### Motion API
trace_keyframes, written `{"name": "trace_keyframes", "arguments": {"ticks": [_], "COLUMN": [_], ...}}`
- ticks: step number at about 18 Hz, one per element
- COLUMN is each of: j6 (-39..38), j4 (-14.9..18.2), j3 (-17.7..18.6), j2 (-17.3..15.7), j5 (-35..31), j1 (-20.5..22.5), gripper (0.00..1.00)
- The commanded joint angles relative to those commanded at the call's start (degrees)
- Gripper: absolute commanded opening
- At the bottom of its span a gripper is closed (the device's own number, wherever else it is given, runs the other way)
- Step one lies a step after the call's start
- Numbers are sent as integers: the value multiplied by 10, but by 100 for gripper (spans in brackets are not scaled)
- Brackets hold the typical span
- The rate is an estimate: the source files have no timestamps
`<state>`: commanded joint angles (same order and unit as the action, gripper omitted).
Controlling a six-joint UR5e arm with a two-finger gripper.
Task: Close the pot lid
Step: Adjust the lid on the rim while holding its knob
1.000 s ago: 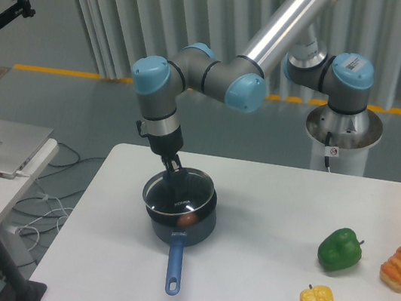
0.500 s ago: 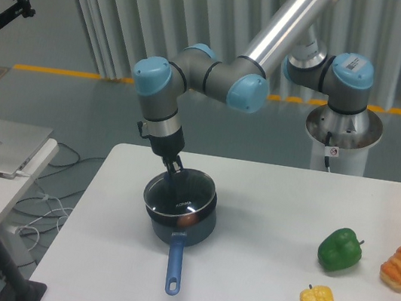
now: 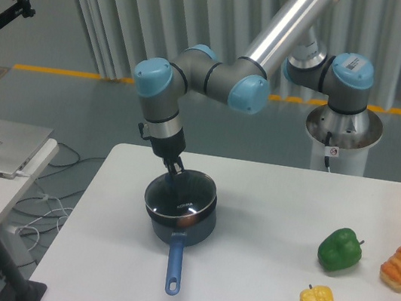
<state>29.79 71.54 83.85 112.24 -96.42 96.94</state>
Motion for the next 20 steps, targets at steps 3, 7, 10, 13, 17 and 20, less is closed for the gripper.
{"name": "trace_keyframes", "arguments": {"ticks": [3, 7, 10, 13, 17, 20], "j6": [0, 0, 0, 0, 1, 18], "j4": [-1, -1, -2, -2, -3, -3], "j3": [0, 0, 1, 0, -1, -1], "j2": [2, 4, 8, 8, 8, 5], "j5": [0, 0, 0, 0, -1, -1], "j1": [0, 1, 3, 3, 4, 4], "gripper": [49, 49, 49, 50, 78, 99]}}
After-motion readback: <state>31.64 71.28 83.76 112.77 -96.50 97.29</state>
